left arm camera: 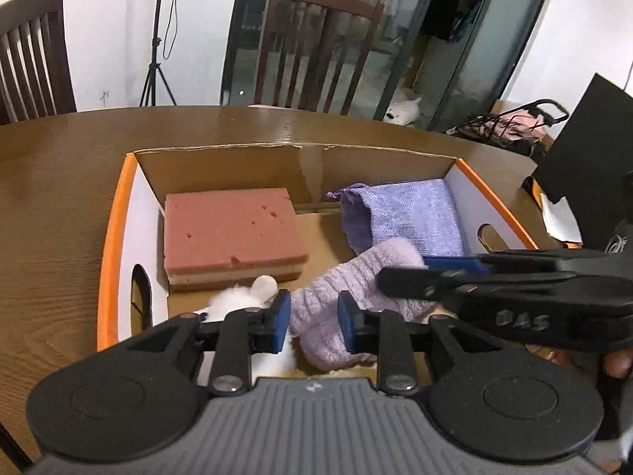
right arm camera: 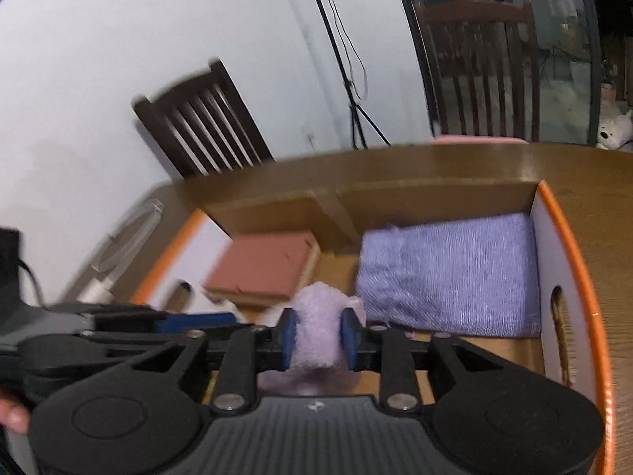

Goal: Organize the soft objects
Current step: 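Carry the lilac towel into the cardboard box and open the left gripper, then move the left gripper back toward the white round puff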

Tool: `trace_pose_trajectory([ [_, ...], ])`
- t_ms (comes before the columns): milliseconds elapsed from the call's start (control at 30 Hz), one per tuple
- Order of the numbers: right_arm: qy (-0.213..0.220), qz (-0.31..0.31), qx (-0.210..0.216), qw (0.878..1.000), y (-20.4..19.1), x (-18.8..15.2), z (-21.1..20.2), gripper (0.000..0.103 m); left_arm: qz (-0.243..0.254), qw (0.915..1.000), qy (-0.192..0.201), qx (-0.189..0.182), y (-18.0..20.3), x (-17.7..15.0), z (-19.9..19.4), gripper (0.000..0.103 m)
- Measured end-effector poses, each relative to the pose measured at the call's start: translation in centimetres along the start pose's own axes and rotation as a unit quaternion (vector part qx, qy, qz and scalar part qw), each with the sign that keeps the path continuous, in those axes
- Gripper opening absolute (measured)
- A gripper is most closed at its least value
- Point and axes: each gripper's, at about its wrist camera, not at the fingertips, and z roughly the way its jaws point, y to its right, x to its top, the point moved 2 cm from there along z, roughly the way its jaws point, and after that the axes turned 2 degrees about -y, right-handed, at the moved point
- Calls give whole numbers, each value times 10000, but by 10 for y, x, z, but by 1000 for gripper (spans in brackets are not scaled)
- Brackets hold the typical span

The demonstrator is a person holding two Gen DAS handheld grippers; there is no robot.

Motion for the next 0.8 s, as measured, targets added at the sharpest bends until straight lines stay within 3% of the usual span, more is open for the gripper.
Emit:
trace_pose_trajectory([
  [33,-33,-11,21,10000,2,-2,3,37,24,10000,52,13,0,0,-2,32],
  [267,-290,-131,142,9994,1,-10,11,40,50,9994,341,-18,1,0,-18,55],
  [333,-219,-136,171,9995,0,-9,6,60,73,9992,390,20,1,7,-23,56],
  [400,-168,-157,97,9997,0,-7,-5,64,86,9988,472,22,3,7,-37,62],
  [533,142,-292,-66,9994,-5,-2,-47,64,240,9971,713,110,11,4,-78,67],
  [800,899,-627,-238,9937,-28,-5,-169,71,440,9904,1287,233,34,-20,-183,82],
])
